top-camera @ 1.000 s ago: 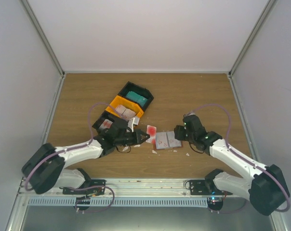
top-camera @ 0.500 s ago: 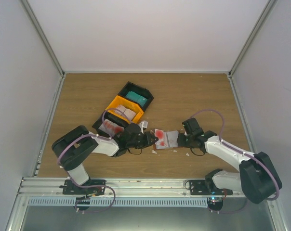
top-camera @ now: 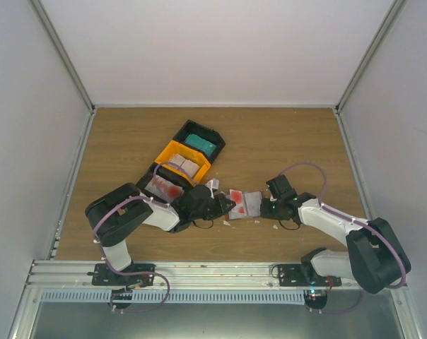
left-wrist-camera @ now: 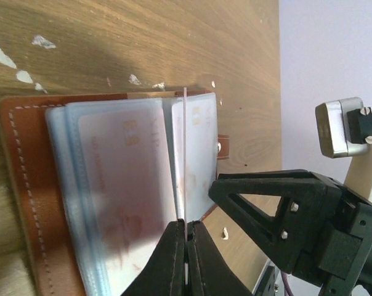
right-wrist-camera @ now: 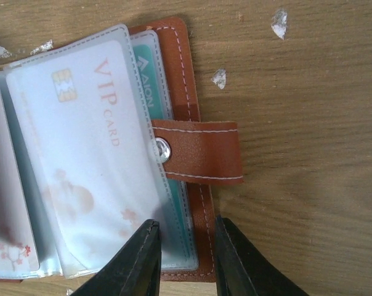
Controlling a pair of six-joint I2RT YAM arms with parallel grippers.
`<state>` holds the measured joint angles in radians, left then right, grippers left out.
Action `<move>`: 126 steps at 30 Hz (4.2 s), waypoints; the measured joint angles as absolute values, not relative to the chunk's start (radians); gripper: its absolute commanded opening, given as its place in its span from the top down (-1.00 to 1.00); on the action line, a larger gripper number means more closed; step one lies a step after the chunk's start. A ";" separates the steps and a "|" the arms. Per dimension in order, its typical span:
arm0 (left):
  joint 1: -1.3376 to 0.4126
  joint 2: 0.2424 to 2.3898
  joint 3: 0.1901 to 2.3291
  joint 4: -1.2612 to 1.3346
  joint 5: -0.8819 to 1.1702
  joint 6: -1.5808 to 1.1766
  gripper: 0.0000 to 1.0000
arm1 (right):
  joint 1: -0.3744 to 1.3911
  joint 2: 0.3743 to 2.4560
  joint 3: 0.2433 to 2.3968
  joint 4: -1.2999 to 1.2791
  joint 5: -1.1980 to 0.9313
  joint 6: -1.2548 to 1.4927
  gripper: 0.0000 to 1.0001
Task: Put the credit cards into the card holder
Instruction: Insert the credit card into the card holder.
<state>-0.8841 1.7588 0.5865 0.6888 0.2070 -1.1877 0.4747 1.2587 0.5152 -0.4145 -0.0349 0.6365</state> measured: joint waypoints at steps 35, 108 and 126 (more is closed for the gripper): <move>-0.939 1.947 0.651 0.853 0.158 -1.302 1.00 | 0.471 1.251 0.492 -0.363 -0.073 0.670 0.52; -0.963 1.820 0.782 0.435 0.248 -1.192 -0.61 | 0.473 1.151 0.445 -0.329 -0.146 0.715 0.12; -0.980 1.749 0.791 0.236 0.083 -1.105 0.01 | 0.473 1.144 0.445 -0.290 -0.204 0.707 0.14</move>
<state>-0.9802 1.7493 0.7914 0.2359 0.0826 -1.1053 0.4728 1.1439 0.4446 -0.2905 -0.2039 0.7067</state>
